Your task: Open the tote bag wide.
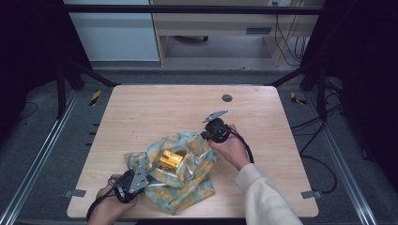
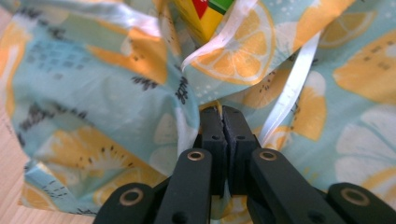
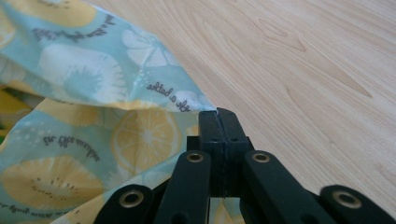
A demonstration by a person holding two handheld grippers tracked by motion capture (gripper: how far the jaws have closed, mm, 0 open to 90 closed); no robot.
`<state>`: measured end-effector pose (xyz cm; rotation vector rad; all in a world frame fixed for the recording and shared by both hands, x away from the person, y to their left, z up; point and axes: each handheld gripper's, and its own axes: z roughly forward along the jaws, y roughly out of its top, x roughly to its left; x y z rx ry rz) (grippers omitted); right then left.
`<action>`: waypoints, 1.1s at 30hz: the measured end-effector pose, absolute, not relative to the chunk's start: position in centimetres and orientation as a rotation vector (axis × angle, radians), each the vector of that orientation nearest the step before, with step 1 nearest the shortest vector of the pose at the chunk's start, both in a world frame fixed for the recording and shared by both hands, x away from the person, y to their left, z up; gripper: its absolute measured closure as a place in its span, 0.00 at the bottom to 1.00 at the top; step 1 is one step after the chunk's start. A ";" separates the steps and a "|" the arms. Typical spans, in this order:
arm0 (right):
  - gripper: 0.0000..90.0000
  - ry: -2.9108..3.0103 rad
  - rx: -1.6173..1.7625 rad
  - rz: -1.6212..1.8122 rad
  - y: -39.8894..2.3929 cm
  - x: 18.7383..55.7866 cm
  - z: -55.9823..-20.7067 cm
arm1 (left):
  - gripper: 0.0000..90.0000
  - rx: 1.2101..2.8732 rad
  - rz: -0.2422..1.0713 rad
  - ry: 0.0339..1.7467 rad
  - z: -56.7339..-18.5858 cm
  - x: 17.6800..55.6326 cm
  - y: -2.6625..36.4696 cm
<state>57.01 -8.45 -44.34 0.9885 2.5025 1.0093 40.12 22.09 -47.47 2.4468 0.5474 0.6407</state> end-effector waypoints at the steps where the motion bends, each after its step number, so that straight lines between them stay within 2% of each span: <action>1: 1.00 2.500 0.994 1.010 -8.4 57.2 -44.5 | 0.99 2.451 0.626 0.543 -47.5 40.1 22.0; 19: 1.00 2.485 1.102 0.960 -8.6 59.1 -46.8 | 1.00 2.536 0.541 0.500 -48.1 39.4 22.1; 33: 1.00 2.501 1.119 0.929 -9.2 59.3 -47.7 | 1.00 2.544 0.533 0.530 -48.2 39.5 22.4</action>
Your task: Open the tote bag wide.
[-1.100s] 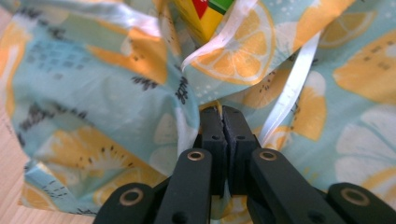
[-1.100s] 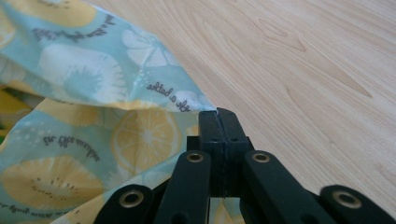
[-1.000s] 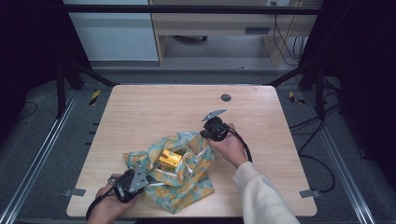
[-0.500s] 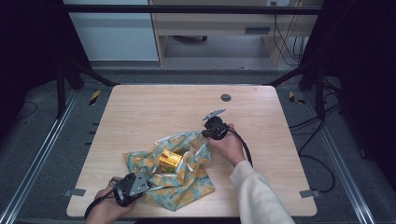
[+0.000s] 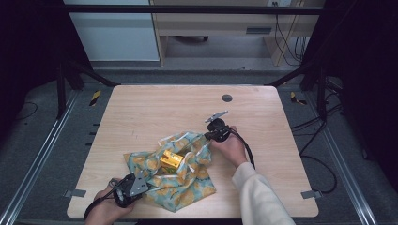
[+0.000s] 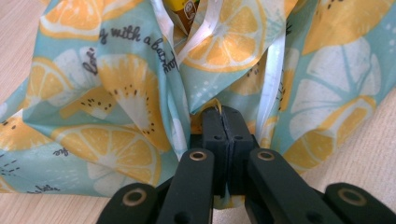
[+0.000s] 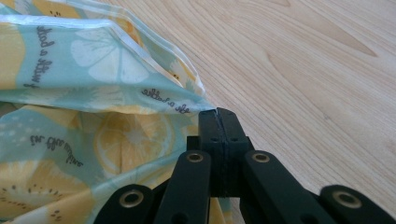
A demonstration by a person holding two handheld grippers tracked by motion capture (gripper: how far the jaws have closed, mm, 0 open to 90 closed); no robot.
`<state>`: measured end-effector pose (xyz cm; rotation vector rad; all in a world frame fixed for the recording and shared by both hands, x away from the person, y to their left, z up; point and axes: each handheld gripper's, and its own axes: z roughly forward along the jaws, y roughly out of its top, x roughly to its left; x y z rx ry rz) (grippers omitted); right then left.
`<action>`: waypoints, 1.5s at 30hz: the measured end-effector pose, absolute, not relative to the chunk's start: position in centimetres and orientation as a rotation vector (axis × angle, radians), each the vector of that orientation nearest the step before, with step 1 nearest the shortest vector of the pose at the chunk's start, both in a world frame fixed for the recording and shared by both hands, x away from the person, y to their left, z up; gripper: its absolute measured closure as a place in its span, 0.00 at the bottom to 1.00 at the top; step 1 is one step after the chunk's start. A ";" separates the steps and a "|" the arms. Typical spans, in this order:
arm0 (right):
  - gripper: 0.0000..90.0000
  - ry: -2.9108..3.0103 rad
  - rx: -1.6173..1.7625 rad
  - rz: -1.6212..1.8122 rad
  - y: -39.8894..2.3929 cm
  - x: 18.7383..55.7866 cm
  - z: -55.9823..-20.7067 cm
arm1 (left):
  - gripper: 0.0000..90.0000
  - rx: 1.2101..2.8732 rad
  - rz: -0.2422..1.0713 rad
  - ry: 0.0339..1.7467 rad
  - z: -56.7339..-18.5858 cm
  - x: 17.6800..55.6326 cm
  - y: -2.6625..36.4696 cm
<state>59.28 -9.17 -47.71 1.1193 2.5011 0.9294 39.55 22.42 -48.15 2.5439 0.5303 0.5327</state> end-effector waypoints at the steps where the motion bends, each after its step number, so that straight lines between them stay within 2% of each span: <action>1: 1.00 2.501 1.119 0.929 -9.2 59.3 -47.7 | 1.00 2.544 0.533 0.530 -48.2 39.5 22.4; 39: 1.00 2.498 1.082 0.866 -9.8 59.1 -47.6 | 1.00 2.559 0.530 0.527 -48.3 39.4 22.4; 41: 1.00 2.497 1.088 0.861 -9.7 59.0 -47.5 | 0.96 2.556 0.530 0.524 -48.2 39.4 22.4; 42: 0.95 2.488 1.090 0.876 -9.7 59.0 -47.4 | 0.96 2.543 0.540 0.524 -48.2 39.3 22.4; 45: 0.77 2.469 1.083 0.870 -9.7 58.5 -46.7 | 0.81 2.488 0.566 0.527 -47.7 39.2 22.4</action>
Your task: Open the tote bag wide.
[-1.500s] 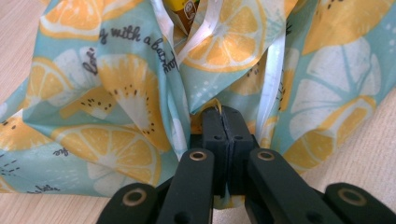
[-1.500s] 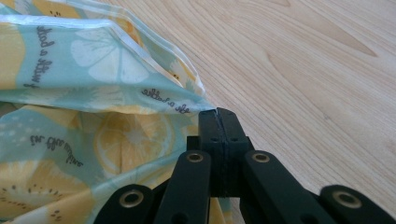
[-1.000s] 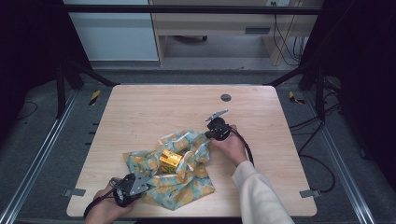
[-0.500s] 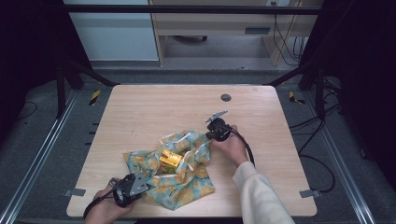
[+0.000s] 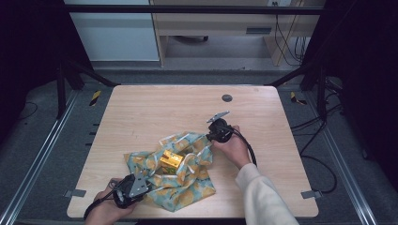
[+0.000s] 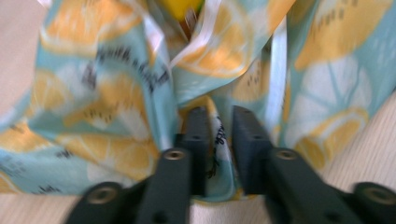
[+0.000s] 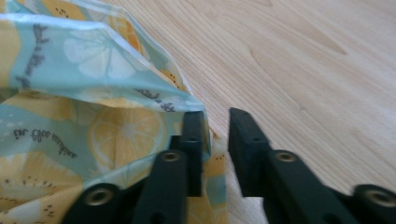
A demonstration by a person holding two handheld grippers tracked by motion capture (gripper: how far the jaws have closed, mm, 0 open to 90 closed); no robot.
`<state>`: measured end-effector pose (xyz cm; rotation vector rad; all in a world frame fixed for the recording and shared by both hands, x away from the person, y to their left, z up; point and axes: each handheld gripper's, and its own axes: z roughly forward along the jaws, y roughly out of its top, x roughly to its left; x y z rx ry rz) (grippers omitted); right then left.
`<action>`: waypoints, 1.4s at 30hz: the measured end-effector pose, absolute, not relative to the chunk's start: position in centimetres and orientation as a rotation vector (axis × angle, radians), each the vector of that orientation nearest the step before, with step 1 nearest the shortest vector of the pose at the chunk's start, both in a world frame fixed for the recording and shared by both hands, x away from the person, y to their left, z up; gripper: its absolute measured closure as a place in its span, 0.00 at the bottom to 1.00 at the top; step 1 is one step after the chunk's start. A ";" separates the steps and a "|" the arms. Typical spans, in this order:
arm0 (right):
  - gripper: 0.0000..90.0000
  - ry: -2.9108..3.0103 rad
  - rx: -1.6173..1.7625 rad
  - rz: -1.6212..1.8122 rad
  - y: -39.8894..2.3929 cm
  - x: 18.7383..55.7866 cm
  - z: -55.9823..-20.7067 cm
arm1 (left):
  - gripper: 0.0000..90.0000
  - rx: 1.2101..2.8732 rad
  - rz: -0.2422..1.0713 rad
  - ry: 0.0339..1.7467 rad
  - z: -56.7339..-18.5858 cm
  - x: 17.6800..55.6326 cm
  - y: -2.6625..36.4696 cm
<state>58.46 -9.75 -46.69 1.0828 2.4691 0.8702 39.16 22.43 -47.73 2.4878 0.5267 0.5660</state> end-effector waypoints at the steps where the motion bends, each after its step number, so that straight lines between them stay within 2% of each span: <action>1: 0.67 2.455 1.075 0.878 -9.8 58.0 -46.1 | 0.73 2.466 0.575 0.529 -47.6 39.1 22.4; 3: 0.60 2.436 1.060 0.896 -10.0 57.5 -45.4 | 0.63 2.411 0.595 0.537 -47.1 38.9 22.6; 4: 0.60 2.436 1.060 0.896 -10.0 57.5 -45.4 | 0.60 2.411 0.595 0.537 -47.1 38.9 22.6; 5: 0.56 2.421 1.060 0.904 -10.1 57.1 -44.9 | 0.60 2.396 0.601 0.540 -46.9 38.9 22.7; 7: 0.48 2.389 1.040 0.964 -10.4 56.1 -43.8 | 0.51 2.317 0.574 0.581 -46.5 38.9 22.8; 9: 0.46 2.377 1.021 1.005 -10.5 55.3 -43.0 | 0.46 2.311 0.572 0.586 -46.3 38.9 22.9; 12: 0.46 2.374 0.990 1.057 -10.5 53.9 -42.3 | 0.44 2.268 0.567 0.593 -45.9 38.6 22.9; 16: 0.48 2.376 0.936 1.124 -10.5 51.9 -41.3 | 0.44 2.231 0.564 0.585 -45.3 38.4 23.0; 17: 0.52 2.359 0.905 1.161 -10.4 50.7 -40.7 | 0.43 2.203 0.557 0.594 -45.1 38.3 22.9; 25: 0.51 2.406 0.837 1.216 -9.1 48.1 -40.1 | 0.43 2.099 0.639 0.651 -42.9 38.7 22.8; 30: 0.50 2.447 0.829 1.194 -8.6 47.8 -40.3 | 0.43 2.122 0.699 0.756 -42.0 41.1 23.4; 31: 0.50 2.458 0.837 1.189 -8.4 47.8 -40.3 | 0.42 2.156 0.663 0.804 -42.0 42.5 23.5; 36: 0.47 2.509 0.815 1.193 -7.9 47.1 -40.8 | 0.40 2.180 0.656 0.844 -42.4 44.4 23.6; 40: 0.46 2.548 0.801 1.187 -7.8 46.3 -41.5 | 0.46 2.140 0.606 0.854 -43.3 44.3 23.7; 42: 0.43 2.584 0.791 1.165 -7.7 45.7 -42.3 | 0.49 2.181 0.605 0.827 -43.9 44.1 23.3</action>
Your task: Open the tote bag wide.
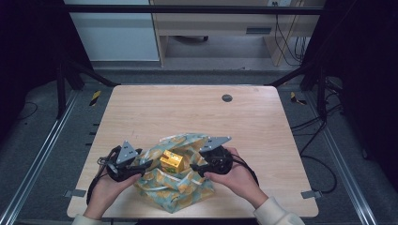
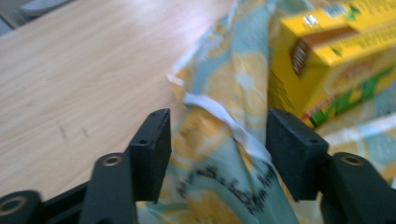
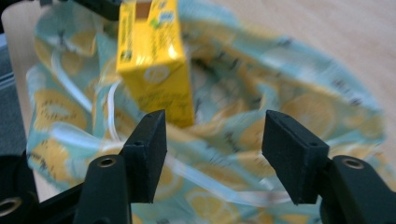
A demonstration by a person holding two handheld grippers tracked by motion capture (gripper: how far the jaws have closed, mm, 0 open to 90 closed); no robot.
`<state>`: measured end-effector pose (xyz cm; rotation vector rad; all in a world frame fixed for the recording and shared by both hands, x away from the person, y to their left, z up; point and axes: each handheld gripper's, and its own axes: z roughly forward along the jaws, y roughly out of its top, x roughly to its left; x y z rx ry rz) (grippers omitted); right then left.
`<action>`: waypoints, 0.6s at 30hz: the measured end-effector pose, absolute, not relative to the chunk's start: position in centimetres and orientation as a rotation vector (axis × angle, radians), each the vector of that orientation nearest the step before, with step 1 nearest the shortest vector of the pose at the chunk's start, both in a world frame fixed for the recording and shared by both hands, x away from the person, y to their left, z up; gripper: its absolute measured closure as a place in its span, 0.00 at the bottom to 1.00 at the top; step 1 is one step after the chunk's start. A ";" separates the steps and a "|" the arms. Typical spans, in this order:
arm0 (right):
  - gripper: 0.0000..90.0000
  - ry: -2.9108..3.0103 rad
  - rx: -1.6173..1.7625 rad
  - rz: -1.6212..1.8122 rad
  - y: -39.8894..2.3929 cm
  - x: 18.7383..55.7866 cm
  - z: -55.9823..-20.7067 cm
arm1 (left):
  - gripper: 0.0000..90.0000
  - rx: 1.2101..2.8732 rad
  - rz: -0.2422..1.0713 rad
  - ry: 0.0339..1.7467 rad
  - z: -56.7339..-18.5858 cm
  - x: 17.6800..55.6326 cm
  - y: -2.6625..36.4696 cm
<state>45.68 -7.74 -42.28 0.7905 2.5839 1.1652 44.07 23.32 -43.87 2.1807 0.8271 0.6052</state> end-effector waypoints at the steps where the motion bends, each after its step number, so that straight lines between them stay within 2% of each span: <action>1: 0.42 2.597 0.789 1.159 -7.7 45.3 -42.8 | 0.53 2.195 0.620 0.818 -44.0 44.0 23.2; 4: 0.40 2.613 0.787 1.126 -7.7 44.9 -43.7 | 0.59 2.236 0.609 0.799 -44.6 44.0 22.8; 5: 0.38 2.627 0.789 1.109 -7.8 44.5 -44.6 | 0.65 2.255 0.611 0.795 -44.9 44.1 22.6; 9: 0.35 2.642 0.793 1.056 -7.8 44.0 -46.0 | 0.77 2.272 0.619 0.801 -45.3 44.3 22.6; 18: 0.34 2.637 0.795 1.029 -8.0 43.1 -47.8 | 0.86 2.248 0.678 0.894 -45.9 44.6 23.6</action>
